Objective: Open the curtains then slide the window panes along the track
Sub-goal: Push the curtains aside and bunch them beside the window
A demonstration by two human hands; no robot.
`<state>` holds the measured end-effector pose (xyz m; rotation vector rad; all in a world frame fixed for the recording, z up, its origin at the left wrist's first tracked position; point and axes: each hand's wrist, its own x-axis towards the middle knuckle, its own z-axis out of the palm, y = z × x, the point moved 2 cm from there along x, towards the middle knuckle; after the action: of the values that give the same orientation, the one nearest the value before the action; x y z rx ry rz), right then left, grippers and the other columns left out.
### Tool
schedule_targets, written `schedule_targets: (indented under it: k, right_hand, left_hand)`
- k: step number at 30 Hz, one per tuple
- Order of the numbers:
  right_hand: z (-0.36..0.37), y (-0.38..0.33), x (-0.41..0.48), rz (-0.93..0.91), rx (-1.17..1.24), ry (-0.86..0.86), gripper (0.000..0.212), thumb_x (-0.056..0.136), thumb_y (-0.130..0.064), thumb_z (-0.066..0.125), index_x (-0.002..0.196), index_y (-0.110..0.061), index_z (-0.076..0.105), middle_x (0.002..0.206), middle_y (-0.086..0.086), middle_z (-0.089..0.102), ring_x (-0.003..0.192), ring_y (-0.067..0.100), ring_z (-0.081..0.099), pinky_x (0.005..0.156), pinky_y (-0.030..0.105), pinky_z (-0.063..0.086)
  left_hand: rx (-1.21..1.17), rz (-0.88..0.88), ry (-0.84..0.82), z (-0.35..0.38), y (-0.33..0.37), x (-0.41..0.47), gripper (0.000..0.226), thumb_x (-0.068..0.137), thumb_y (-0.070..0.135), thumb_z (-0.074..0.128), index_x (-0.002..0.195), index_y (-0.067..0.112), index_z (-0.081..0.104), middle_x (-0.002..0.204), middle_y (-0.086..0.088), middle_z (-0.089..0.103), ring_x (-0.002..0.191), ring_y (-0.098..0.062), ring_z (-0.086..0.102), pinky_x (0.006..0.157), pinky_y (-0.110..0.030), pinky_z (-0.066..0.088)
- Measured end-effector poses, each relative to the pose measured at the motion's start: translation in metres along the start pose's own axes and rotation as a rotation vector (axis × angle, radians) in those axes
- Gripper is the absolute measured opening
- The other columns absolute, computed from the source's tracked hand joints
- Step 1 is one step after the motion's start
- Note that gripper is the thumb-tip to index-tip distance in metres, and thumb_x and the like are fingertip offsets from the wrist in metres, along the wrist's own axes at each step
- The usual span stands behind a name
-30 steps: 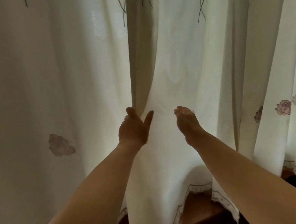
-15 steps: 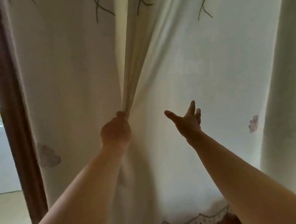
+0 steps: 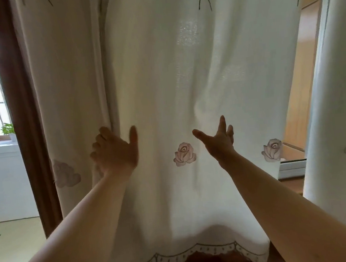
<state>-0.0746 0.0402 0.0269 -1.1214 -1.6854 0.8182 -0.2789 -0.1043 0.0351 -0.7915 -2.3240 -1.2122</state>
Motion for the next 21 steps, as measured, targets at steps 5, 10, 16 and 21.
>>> schedule_targets:
  k: [5, 10, 16, 21]
  right_hand:
    - [-0.031, 0.016, 0.017, -0.083, 0.021, 0.119, 0.084, 0.090, -0.055, 0.052, 0.154, -0.031, 0.003, 0.163, 0.009, -0.005, 0.151, 0.027, 0.001, 0.120, 0.052, 0.014]
    - [-0.093, 0.022, 0.028, -0.376, -0.171, 0.761, 0.080, 0.085, -0.048, 0.061, 0.151, -0.015, 0.029, 0.159, 0.020, 0.017, 0.147, 0.035, 0.018, 0.118, 0.049, 0.017]
    - [-0.138, 0.045, 0.080, -0.021, -0.214, 0.628, 0.125, 0.070, -0.071, 0.064, 0.154, -0.007, -0.004, 0.158, 0.021, 0.020, 0.148, 0.033, 0.014, 0.119, 0.052, 0.006]
    - [-0.110, 0.039, 0.095, -0.031, 0.253, 0.113, 0.115, 0.072, -0.074, 0.059, 0.155, -0.017, 0.003, 0.159, 0.004, 0.027, 0.145, 0.026, 0.027, 0.120, 0.049, 0.017]
  left_hand:
    - [-0.185, 0.112, -0.067, 0.023, 0.058, -0.030, 0.138, 0.058, 0.087, 0.050, 0.148, 0.008, -0.017, 0.161, -0.016, 0.000, 0.149, -0.032, 0.006, 0.115, -0.058, 0.009]
    - [-0.054, 0.102, -0.083, 0.052, 0.101, -0.034, 0.104, 0.084, 0.036, 0.062, 0.149, 0.001, -0.011, 0.147, -0.020, 0.036, 0.129, -0.037, 0.043, 0.098, -0.049, 0.040]
    - [0.079, 0.219, -0.129, 0.075, 0.122, -0.033, 0.028, 0.095, 0.007, 0.032, 0.116, 0.003, 0.049, 0.107, -0.017, 0.067, 0.098, -0.038, 0.065, 0.070, -0.037, 0.041]
    - [0.165, 0.228, -0.070, 0.082, 0.114, -0.026, 0.028, 0.092, 0.004, 0.032, 0.112, 0.007, 0.051, 0.103, -0.015, 0.069, 0.095, -0.036, 0.066, 0.071, -0.036, 0.043]
